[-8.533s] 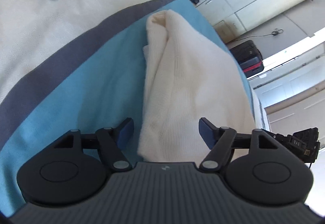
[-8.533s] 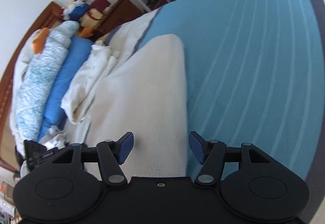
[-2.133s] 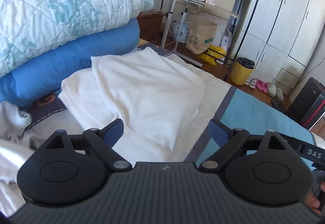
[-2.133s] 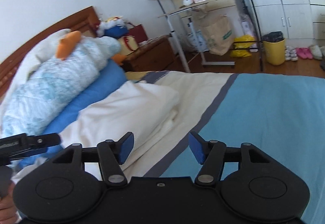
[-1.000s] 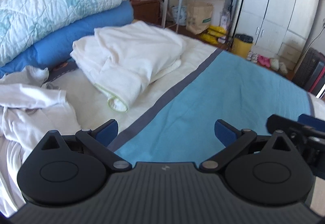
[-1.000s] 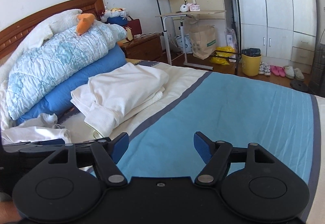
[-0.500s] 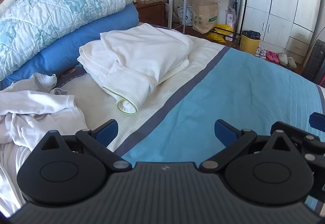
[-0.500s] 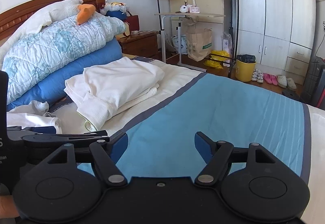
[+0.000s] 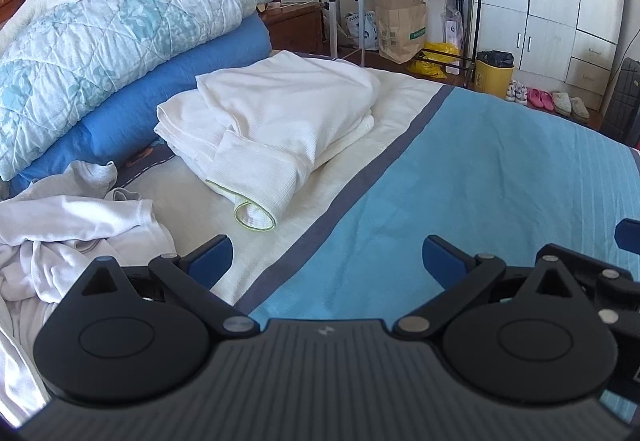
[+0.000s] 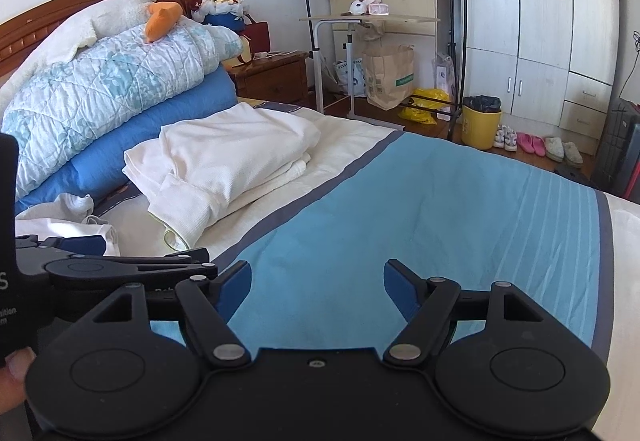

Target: Fold clothes

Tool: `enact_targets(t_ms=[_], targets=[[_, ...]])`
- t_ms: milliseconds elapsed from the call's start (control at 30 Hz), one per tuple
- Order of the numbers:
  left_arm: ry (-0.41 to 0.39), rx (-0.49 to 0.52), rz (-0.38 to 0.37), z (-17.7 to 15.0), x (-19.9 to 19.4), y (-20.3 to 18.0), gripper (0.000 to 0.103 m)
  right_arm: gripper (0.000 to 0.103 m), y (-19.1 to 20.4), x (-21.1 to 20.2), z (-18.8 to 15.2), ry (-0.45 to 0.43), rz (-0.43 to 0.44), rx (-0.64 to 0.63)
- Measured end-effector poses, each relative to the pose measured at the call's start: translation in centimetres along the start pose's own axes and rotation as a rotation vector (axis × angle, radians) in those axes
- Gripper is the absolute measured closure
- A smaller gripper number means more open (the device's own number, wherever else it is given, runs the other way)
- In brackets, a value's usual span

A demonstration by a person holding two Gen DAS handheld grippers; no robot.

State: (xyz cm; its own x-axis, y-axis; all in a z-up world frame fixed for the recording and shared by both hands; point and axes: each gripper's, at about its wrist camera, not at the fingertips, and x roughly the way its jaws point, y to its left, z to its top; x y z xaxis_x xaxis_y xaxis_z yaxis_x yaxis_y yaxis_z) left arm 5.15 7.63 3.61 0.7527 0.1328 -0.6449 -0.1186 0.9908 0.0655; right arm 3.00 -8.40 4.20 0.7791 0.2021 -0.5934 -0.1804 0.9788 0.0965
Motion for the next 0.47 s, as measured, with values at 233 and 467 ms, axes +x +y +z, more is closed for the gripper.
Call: enact_targets(t_ms=[233,467], targets=[[0.007,0.013,0.012,-0.1,0.5,-0.2,0.000,0.025,0.0,0.4,-0.2,0.011,0.004,0.007],[0.047,0.019,0.011,-0.4,1.8,-0.3,0.000,0.025,-0.2,1.2,-0.7,0.037,0.011,0.019]])
